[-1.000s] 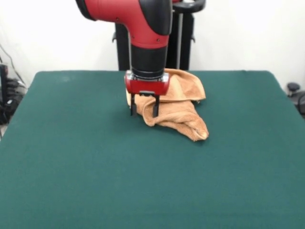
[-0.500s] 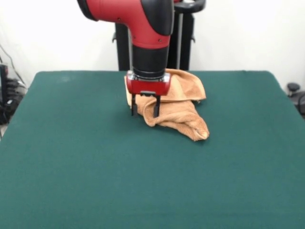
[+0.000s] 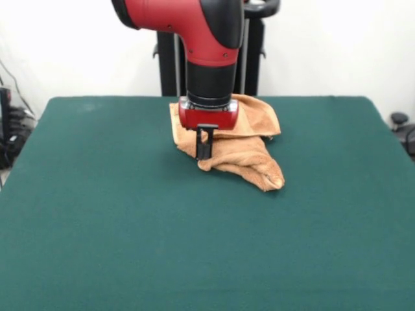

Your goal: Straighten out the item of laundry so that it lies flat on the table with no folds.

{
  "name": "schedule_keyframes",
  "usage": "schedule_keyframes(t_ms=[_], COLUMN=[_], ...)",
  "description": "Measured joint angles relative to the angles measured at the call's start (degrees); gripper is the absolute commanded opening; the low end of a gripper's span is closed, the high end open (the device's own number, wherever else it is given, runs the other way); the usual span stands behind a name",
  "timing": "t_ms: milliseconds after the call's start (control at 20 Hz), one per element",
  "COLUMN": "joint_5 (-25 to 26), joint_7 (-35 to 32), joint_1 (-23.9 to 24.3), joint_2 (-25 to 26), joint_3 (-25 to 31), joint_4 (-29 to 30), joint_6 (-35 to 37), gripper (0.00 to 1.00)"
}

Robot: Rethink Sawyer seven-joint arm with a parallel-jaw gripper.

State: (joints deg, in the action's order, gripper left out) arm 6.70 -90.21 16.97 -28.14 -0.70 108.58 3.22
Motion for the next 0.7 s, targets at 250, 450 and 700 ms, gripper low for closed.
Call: schedule_keyframes(t_ms=[250,450,700], joint_5=[0.0,-0.02,-0.93], joint_7=[0.0,0.0,0.0], joint_1=[-0.14,-0.26,-2.04], joint_2=[0.01,0.03,-0.25], joint_3=[-0.06,-0.17,-1.09], joint_4=[0.0,-0.01,0.01], joint_6=[-0.01,-0.01,0.0], gripper=[0.0,0.0,0.0])
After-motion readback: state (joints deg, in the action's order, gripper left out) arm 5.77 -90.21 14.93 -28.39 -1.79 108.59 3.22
